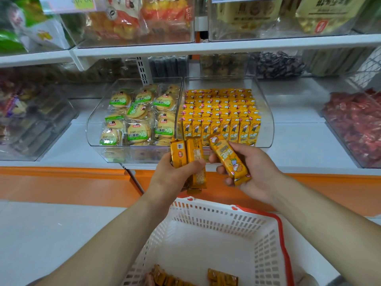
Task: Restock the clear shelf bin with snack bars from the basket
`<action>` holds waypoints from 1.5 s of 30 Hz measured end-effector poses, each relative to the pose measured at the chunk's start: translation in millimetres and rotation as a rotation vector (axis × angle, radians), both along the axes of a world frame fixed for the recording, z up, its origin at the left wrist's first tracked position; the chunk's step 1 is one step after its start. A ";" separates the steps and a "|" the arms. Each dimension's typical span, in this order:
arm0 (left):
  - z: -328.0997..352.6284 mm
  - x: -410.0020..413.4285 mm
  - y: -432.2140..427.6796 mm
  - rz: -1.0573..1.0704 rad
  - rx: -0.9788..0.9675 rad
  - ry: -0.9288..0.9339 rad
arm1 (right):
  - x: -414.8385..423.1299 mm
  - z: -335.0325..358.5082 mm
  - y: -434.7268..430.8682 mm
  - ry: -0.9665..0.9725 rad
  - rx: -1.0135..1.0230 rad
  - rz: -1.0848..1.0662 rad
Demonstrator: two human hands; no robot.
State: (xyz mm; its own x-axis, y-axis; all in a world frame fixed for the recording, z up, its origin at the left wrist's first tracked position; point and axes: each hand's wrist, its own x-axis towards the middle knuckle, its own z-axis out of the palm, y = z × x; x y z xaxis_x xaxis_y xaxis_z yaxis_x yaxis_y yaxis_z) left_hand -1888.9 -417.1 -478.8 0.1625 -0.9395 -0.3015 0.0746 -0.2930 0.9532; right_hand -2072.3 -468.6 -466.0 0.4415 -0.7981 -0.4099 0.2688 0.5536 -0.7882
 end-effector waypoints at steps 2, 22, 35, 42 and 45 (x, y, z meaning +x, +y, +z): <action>1.6 0.2 0.3 -0.008 -0.010 -0.002 | -0.5 0.5 -1.2 -0.016 -0.009 -0.002; 8.9 -1.3 -16.8 0.013 -0.080 0.002 | -69.3 39.0 -53.1 0.892 -0.745 -0.225; -4.4 -9.9 -28.5 -0.001 -0.073 0.042 | -70.2 28.2 -135.6 1.805 -1.069 0.369; -7.4 -13.9 -31.8 -0.019 -0.064 0.039 | -70.6 21.5 -127.2 1.784 -1.100 0.281; -6.7 -15.7 -30.6 -0.028 -0.060 0.050 | -71.8 32.7 -102.3 1.798 -1.204 0.103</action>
State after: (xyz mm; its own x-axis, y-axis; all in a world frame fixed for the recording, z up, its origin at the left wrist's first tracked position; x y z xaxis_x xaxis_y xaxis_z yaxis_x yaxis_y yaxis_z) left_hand -1904.6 -447.7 -485.6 0.1224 -0.9600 -0.2519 0.1150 -0.2384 0.9643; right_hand -2144.1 -570.9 -433.3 0.3067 -0.9248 0.2249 -0.9506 -0.3096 0.0236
